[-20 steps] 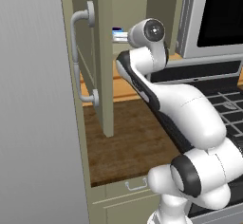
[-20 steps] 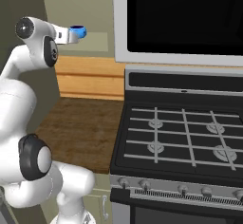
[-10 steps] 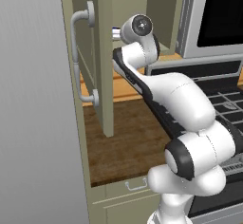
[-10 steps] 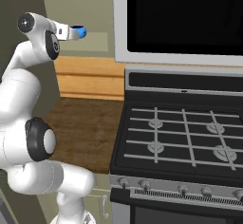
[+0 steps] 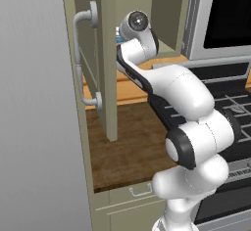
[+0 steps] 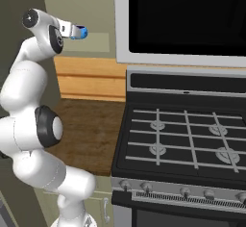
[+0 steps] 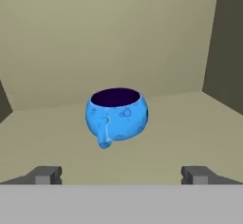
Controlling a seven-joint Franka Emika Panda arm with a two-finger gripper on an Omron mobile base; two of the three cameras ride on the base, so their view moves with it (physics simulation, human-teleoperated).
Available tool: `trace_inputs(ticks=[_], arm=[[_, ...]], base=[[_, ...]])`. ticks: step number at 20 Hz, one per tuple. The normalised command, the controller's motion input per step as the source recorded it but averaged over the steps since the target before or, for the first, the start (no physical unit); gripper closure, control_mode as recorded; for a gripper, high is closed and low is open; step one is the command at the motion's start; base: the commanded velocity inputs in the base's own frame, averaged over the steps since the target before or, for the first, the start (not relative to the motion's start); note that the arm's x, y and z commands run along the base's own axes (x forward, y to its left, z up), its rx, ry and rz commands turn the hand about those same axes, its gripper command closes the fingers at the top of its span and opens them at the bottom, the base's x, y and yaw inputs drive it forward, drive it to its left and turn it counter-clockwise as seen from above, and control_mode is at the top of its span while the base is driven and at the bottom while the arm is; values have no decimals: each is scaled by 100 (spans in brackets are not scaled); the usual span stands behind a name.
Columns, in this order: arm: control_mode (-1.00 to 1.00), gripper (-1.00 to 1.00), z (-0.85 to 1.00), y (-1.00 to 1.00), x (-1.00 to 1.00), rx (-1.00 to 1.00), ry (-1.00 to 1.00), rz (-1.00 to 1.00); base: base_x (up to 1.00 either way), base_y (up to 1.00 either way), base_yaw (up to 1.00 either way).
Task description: Gather all objects into one cabinet and sort the glasses and bowls to opposite sides.
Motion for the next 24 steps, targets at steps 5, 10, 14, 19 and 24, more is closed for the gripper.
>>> trace_inputs(ticks=[5,10,14,19,24], arm=[[-100,-100,0,9,21,0,1,-2],[-100,-100,-4,7,15,0,1,-1],[-100,-100,-8,4,8,0,0,0],[-100,-100,-1,0,21,0,0,0],[-100,-100,0,0,15,0,0,0]], base=[[0,0,0],[0,0,0],[0,0,0],[0,0,0],[0,0,0]])
